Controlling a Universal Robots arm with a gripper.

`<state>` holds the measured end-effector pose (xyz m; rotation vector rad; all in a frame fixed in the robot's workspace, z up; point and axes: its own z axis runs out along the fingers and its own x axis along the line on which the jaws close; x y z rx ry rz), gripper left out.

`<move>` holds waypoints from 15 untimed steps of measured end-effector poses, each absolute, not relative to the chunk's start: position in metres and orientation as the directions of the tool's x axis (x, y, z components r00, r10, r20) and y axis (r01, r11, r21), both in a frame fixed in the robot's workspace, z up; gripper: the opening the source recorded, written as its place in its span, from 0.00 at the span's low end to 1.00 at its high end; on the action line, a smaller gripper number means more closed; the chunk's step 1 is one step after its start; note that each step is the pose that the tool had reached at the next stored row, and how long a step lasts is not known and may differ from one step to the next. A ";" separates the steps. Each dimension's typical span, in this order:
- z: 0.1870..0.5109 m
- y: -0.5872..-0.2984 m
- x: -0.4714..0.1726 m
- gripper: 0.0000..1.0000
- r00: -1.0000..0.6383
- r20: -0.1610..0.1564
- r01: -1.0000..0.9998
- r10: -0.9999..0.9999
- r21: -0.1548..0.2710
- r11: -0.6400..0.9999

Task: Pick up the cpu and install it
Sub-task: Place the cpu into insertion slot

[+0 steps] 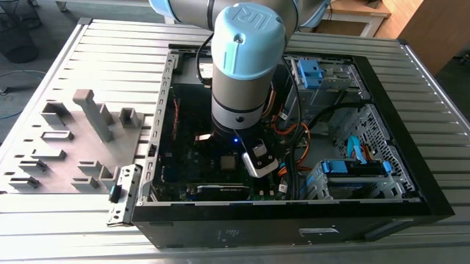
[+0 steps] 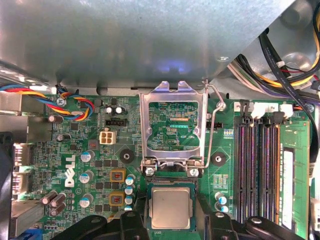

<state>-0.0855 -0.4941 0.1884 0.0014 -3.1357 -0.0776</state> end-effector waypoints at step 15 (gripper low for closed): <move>0.192 -0.495 -0.085 0.47 -1.000 0.005 0.017 0.016 0.049 0.999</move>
